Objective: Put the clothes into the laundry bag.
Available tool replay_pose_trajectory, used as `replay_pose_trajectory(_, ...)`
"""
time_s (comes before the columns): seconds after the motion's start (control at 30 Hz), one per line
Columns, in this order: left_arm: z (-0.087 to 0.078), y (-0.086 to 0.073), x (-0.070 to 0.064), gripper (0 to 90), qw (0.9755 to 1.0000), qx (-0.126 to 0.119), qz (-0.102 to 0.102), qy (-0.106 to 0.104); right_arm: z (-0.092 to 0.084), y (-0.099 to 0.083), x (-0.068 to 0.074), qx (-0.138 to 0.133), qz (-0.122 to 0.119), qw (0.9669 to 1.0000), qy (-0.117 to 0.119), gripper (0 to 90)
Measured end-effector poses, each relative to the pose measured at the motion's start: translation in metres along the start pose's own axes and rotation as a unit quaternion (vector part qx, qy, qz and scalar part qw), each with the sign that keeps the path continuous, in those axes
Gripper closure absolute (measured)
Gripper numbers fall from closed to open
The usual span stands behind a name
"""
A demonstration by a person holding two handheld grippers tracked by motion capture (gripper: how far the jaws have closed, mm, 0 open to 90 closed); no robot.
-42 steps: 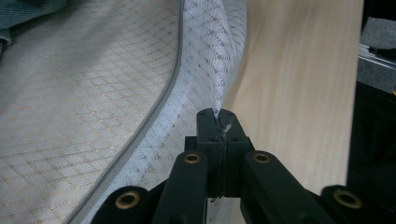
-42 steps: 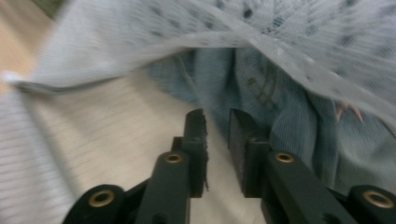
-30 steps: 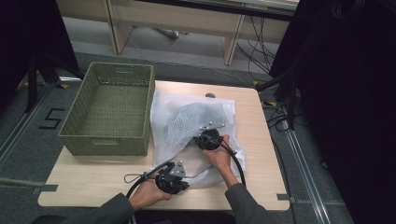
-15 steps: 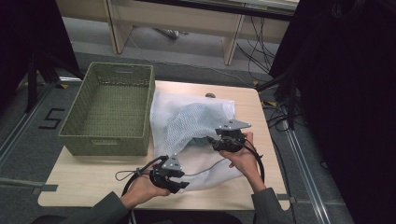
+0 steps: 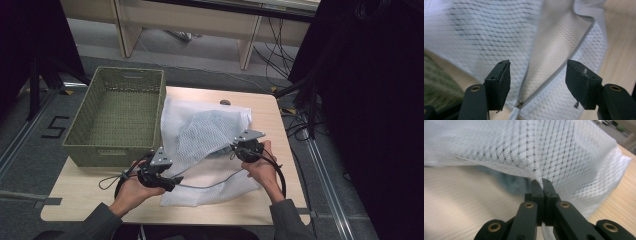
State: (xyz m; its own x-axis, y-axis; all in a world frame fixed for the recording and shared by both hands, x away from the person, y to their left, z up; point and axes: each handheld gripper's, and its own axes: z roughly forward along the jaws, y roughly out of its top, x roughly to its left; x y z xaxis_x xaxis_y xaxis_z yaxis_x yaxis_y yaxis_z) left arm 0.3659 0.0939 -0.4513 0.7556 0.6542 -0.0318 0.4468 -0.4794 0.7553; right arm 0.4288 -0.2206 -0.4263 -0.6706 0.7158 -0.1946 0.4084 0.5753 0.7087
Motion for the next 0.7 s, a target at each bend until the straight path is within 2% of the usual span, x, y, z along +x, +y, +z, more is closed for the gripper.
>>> replay_pose_trajectory(0.07,-0.001,-0.001,0.004,34.5,1.0,0.0,-0.008,0.003,-0.015,-0.003,0.007,0.003,-0.01,0.9998,0.014,90.0)
replay_pose_trajectory(0.1,-0.002,-0.002,0.006,34.1,0.9999,0.003,-0.008,0.006,-0.018,-0.006,0.009,0.007,-0.023,0.9995,0.019,90.0)
replay_pose_trajectory(0.13,-0.002,-0.003,0.007,34.1,0.9999,0.004,-0.01,0.009,-0.018,-0.011,0.012,0.021,-0.021,0.9994,0.021,90.0)
replay_pose_trajectory(0.17,-0.003,-0.004,0.009,34.1,0.9999,0.006,-0.01,0.009,-0.016,-0.016,0.012,0.031,-0.028,0.9989,0.021,90.0)
replay_pose_trajectory(0.2,-0.002,-0.004,0.011,34.1,0.9999,0.01,-0.009,0.01,-0.01,-0.023,0.012,0.05,-0.021,0.9983,0.02,90.0)
replay_pose_trajectory(0.23,-0.002,-0.005,0.011,34.1,0.9997,0.009,-0.015,0.014,0.001,-0.032,0.011,0.072,-0.017,0.9971,0.017,90.0)
replay_pose_trajectory(0.3,-0.001,-0.006,0.012,34.0,0.9997,0.017,-0.015,0.014,0.02,-0.045,0.009,0.105,-0.018,0.9942,0.019,90.0)
replay_pose_trajectory(0.33,0.0,-0.007,0.012,33.8,0.9996,0.02,-0.017,0.015,0.026,-0.048,0.008,0.113,-0.023,0.9931,0.021,89.0)
replay_pose_trajectory(0.37,0.0,-0.007,0.013,33.2,0.9996,0.021,-0.016,0.013,0.031,-0.052,0.006,0.117,-0.016,0.9927,0.023,85.8)
replay_pose_trajectory(0.4,0.001,-0.007,0.013,32.7,0.9996,0.024,-0.009,0.011,0.031,-0.051,0.006,0.117,-0.008,0.9928,0.025,82.5)
replay_pose_trajectory(0.43,0.001,-0.007,0.013,32.5,0.9995,0.026,-0.011,0.013,0.03,-0.05,0.006,0.097,-0.002,0.9951,0.019,77.1)
replay_pose_trajectory(0.47,0.001,-0.008,0.013,32.3,0.9995,0.027,-0.014,0.013,0.025,-0.048,0.006,0.086,0.006,0.9961,0.018,70.5)
replay_pose_trajectory(0.5,0.001,-0.008,0.013,32.1,0.9994,0.026,-0.017,0.013,0.02,-0.046,0.006,0.084,0.015,0.9961,0.024,68.5)
replay_pose_trajectory(0.53,0.001,-0.007,0.013,31.8,0.9994,0.025,-0.018,0.013,0.016,-0.044,0.005,0.055,0.007,0.9982,0.021,66.2)
replay_pose_trajectory(0.6,0.0,-0.007,0.013,31.6,0.9995,0.023,-0.015,0.013,0.007,-0.039,0.005,0.048,0.008,0.9983,0.031,60.9)
replay_pose_trajectory(0.67,-0.001,-0.007,0.013,31.4,0.9997,0.02,-0.011,0.013,0.004,-0.036,0.007,0.046,0.024,0.9981,0.033,57.5)
replay_pose_trajectory(0.7,-0.002,-0.007,0.014,31.4,0.9998,0.017,-0.011,0.008,0.005,-0.035,0.008,0.035,0.025,0.9986,0.031,55.1)
